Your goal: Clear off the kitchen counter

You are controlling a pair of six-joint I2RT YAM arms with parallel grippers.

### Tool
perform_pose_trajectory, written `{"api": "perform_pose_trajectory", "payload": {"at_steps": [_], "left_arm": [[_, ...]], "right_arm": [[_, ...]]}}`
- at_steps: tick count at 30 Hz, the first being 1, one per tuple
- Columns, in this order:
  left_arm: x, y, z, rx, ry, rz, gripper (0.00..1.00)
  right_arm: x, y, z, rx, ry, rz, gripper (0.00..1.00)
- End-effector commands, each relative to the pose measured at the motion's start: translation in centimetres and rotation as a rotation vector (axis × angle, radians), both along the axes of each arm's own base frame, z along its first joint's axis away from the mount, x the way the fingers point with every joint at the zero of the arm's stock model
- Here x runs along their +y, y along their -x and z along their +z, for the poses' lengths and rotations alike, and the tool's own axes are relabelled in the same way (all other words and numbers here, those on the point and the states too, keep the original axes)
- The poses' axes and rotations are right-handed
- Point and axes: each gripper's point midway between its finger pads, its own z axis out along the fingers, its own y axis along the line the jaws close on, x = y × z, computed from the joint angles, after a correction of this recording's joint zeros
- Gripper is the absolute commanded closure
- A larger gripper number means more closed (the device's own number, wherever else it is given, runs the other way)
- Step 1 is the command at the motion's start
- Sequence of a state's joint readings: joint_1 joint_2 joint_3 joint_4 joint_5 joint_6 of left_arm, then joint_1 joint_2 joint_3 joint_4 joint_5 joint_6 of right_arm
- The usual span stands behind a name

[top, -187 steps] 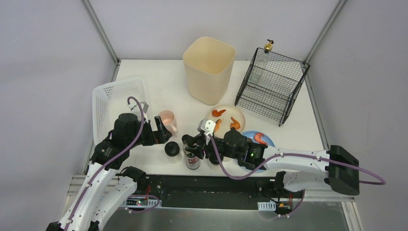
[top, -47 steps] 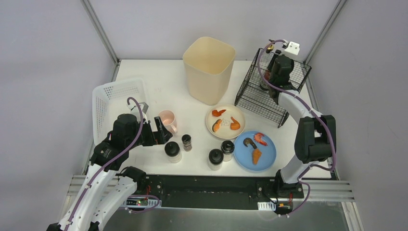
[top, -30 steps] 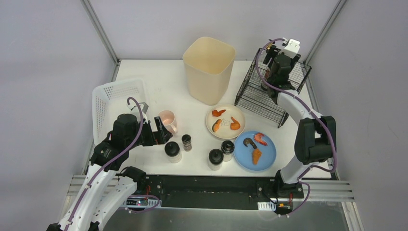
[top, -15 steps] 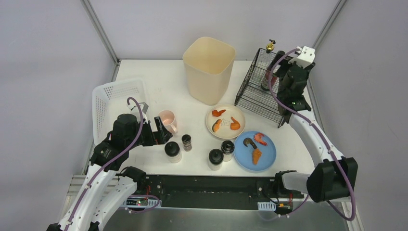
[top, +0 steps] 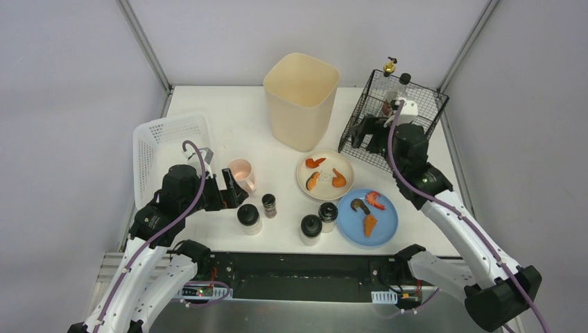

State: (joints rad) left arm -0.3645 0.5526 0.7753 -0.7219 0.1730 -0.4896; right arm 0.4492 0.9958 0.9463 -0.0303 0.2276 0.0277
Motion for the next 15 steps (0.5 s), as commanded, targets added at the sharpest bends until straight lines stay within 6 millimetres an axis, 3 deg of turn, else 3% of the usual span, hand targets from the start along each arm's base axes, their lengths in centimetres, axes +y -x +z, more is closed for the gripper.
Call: {"api": "perform_pose_trajectory", "payload": {"at_steps": [1, 9, 15], "left_arm": [[0.4, -0.4, 0.2, -0.007, -0.006, 0.028, 0.0], [0.4, -0.4, 0.1, -0.003, -0.007, 0.031, 0.01], [0.4, -0.4, 0.0, 0.002, -0.007, 0.03, 0.0]], "right_arm": [[3.4, 4.8, -2.9, 0.155, -0.027, 0.144, 0.12], [6.9, 9.6, -8.2, 0.359, 0.017, 0.29, 0.12], [9.1, 12.1, -10.1, 0.449, 0.089, 0.345, 0.11]]}}
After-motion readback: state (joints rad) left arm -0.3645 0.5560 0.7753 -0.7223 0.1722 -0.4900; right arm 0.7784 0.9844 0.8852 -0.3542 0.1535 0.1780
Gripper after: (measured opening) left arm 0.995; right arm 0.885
